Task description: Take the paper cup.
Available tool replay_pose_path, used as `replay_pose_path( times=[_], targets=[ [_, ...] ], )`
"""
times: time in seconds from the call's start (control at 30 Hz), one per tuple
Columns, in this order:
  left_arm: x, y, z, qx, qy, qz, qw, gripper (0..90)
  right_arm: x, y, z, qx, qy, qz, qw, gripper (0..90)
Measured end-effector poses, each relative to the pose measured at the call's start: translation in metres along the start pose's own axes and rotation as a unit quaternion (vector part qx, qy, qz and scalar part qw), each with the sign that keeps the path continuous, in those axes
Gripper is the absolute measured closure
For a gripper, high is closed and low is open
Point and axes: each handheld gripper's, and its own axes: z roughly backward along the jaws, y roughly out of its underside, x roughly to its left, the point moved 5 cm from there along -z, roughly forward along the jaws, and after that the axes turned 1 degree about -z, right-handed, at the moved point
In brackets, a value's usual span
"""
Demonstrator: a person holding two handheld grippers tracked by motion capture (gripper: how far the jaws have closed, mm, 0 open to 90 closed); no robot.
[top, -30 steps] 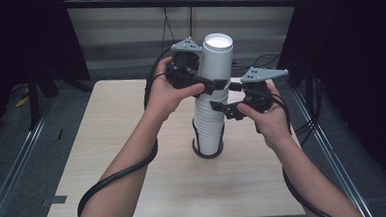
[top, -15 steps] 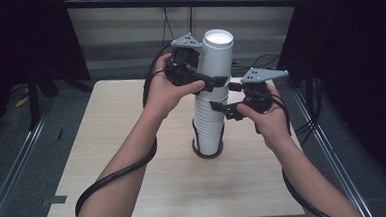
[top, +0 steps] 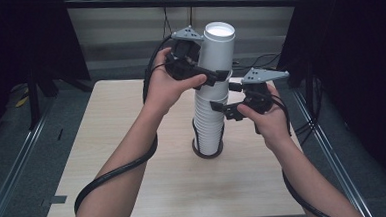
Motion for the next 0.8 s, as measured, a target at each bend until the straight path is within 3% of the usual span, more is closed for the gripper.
replay_pose_path(
  times=[0.43, 0.8],
  targets=[
    [0.002, -0.009, 0.004, -0.011, -0.005, 0.006, 0.9999, 12.7, 0.000, 0.001, 0.000, -0.001, -0.001, 0.000, 1.0000, 12.3],
    [-0.002, -0.016, 0.008, -0.023, 0.006, 0.002, 0.9997, 12.8, 0.000, 0.001, 0.000, -0.001, -0.002, -0.002, 1.0000, 12.4]
  ],
)
